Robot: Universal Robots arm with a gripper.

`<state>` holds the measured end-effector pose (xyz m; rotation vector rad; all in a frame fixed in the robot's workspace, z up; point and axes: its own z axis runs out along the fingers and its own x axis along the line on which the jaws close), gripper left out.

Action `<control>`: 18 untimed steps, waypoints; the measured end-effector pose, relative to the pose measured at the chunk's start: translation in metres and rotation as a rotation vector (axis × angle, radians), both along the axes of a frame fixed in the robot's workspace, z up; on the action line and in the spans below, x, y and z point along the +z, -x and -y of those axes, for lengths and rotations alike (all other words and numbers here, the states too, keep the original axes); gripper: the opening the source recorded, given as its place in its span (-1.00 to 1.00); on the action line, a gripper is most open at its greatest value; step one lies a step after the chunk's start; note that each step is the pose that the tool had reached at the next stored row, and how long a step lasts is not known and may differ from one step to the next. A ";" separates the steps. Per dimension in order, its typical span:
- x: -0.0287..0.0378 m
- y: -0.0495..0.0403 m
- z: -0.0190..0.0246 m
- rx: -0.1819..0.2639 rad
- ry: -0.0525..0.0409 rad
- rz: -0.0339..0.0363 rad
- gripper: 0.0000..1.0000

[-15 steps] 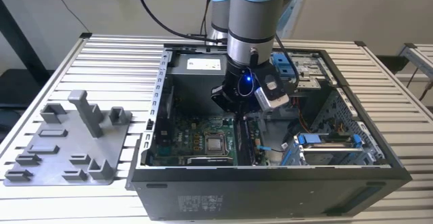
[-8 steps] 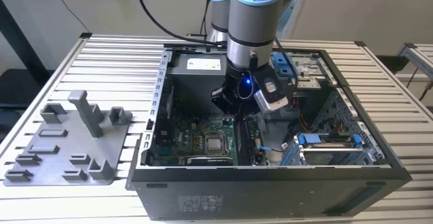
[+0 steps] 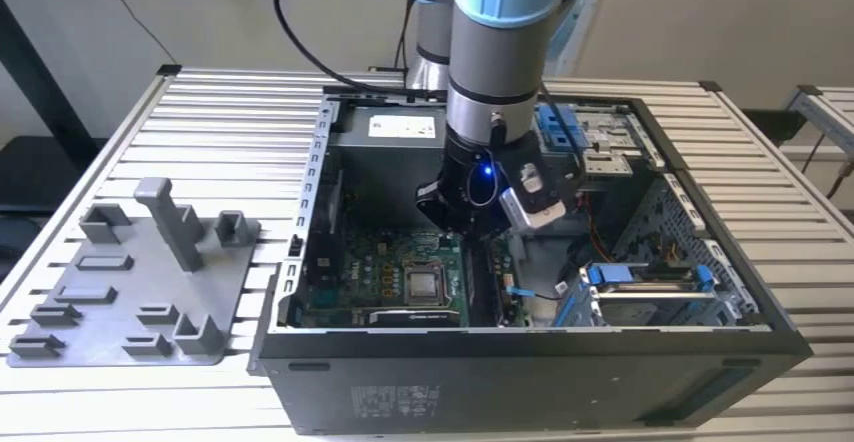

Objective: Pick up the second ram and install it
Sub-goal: 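Insert the second ram into the second slot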

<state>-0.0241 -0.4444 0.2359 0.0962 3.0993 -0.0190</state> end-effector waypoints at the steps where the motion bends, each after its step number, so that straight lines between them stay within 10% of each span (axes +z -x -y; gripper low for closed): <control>1: -0.0006 0.0000 0.0000 0.000 0.0000 0.0000 -0.73; 18: -0.0053 0.0000 0.0001 0.000 0.0000 0.0000 -0.73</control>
